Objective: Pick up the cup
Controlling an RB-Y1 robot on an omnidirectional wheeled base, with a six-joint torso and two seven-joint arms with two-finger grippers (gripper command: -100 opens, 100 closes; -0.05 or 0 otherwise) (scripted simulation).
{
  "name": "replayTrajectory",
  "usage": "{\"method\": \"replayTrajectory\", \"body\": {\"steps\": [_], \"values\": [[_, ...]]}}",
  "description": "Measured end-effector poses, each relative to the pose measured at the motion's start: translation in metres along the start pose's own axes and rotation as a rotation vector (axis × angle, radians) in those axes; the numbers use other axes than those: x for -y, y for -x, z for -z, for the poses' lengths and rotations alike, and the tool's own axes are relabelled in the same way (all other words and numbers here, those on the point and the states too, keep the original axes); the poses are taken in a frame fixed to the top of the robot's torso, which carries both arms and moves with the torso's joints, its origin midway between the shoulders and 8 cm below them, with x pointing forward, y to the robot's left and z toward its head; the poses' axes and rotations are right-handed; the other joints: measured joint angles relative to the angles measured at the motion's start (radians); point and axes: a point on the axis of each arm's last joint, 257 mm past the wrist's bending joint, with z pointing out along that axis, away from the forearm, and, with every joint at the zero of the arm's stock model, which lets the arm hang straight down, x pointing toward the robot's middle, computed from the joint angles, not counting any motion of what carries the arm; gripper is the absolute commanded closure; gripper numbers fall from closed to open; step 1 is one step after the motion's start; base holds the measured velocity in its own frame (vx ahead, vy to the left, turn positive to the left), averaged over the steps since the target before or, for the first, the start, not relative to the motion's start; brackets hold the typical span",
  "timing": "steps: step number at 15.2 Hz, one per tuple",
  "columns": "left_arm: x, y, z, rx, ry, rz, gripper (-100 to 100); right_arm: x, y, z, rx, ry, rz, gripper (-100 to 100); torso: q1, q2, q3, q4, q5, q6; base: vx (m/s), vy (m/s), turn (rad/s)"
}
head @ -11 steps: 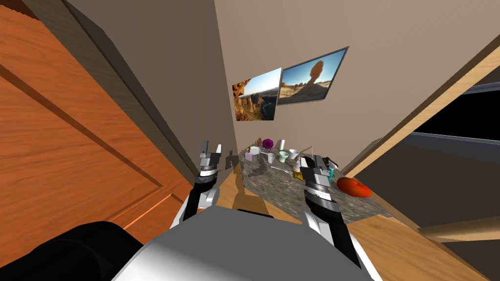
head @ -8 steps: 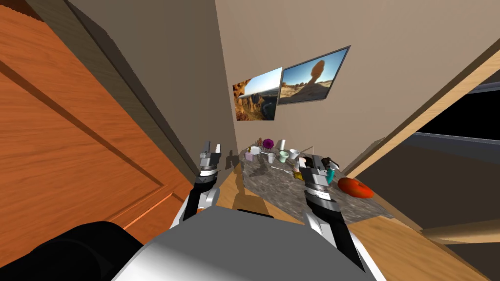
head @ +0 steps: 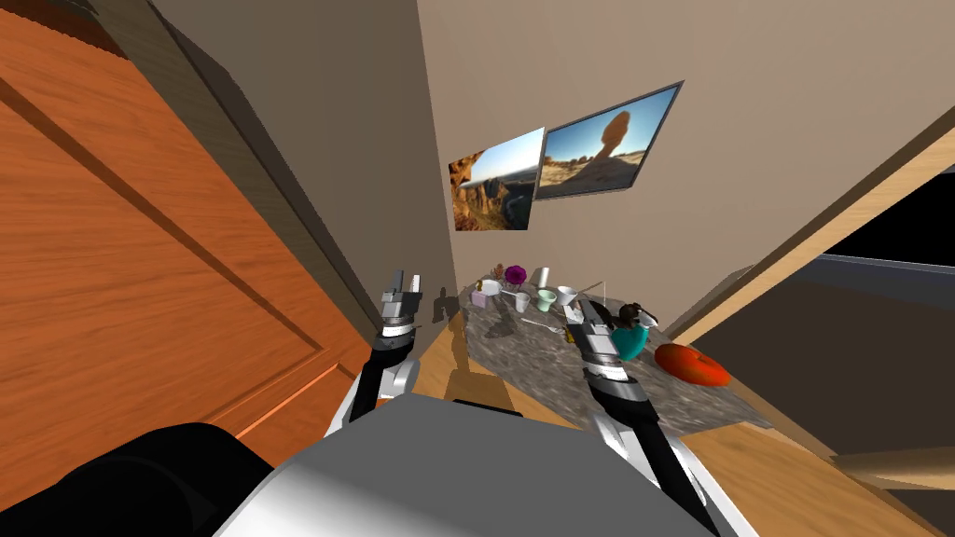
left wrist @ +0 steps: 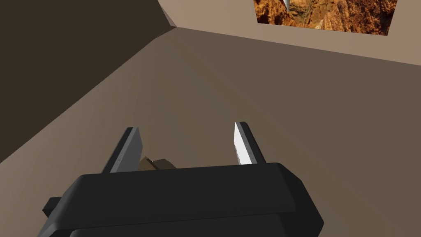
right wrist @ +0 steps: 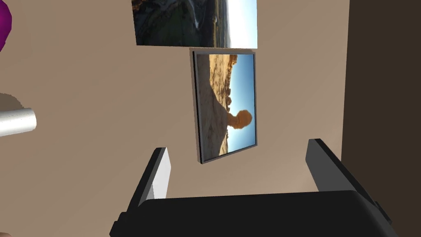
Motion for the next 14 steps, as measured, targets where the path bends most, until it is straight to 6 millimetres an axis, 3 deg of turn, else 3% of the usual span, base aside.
{"method": "replayTrajectory", "body": {"steps": [14], "values": [[0.000, 0.000, 0.000, 0.000, 0.000, 0.000, 0, 0.054, -0.012, 0.017, -0.280, -0.093, 0.212, -100, 0.001, -0.001, 0.000, 0.000, 0.000, 0.000, 0.002, 0.028, 0.060]]}}
